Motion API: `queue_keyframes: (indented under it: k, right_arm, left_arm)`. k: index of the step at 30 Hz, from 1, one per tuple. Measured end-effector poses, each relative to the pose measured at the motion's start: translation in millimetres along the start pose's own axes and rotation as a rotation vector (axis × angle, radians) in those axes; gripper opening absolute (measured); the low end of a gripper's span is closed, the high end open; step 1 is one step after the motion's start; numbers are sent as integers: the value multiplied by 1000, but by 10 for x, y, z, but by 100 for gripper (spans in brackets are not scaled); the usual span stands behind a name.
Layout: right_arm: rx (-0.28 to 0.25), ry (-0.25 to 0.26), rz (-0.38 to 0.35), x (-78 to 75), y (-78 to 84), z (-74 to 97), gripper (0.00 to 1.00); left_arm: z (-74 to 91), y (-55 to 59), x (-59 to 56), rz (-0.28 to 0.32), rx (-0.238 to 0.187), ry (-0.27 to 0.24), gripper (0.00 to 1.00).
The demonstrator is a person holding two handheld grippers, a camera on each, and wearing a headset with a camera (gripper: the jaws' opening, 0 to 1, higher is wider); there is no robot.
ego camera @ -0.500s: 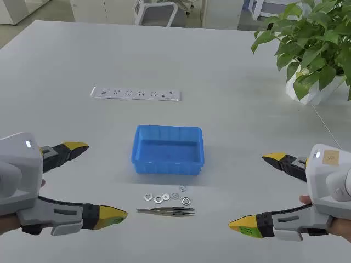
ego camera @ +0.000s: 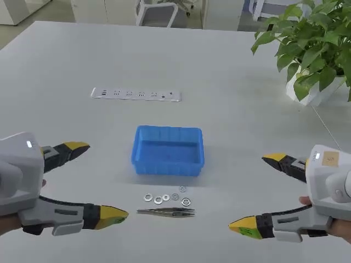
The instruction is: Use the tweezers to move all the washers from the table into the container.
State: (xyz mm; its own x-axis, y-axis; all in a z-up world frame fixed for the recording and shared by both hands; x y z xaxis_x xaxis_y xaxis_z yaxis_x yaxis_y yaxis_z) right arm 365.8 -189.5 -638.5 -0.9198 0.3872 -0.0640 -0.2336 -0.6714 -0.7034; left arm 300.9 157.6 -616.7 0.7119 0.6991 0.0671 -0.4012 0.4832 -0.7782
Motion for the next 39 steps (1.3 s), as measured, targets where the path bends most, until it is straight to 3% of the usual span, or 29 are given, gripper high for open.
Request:
queue_keyframes:
  k: [39]
  right_arm:
    - [4,-8,32,-44,-33,-74,97]
  left_arm:
    - [-81,18,26,-27,16,22,98]
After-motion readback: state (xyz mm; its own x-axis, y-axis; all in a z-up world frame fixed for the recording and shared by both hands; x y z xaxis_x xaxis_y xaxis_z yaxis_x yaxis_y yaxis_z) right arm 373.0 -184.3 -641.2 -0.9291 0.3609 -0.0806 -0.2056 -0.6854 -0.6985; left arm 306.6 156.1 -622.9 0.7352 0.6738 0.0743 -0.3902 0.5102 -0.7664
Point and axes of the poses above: the centre of the closed fingertips' face, and the gripper's own axes: z roughly backward along the fingers, x roughly to its left, y roughly out of its underside, the point moved 10 cm from there along z, roughly backward along the fingers, and after that the axes turned 10 degrees about x, right-handed, at the moved point
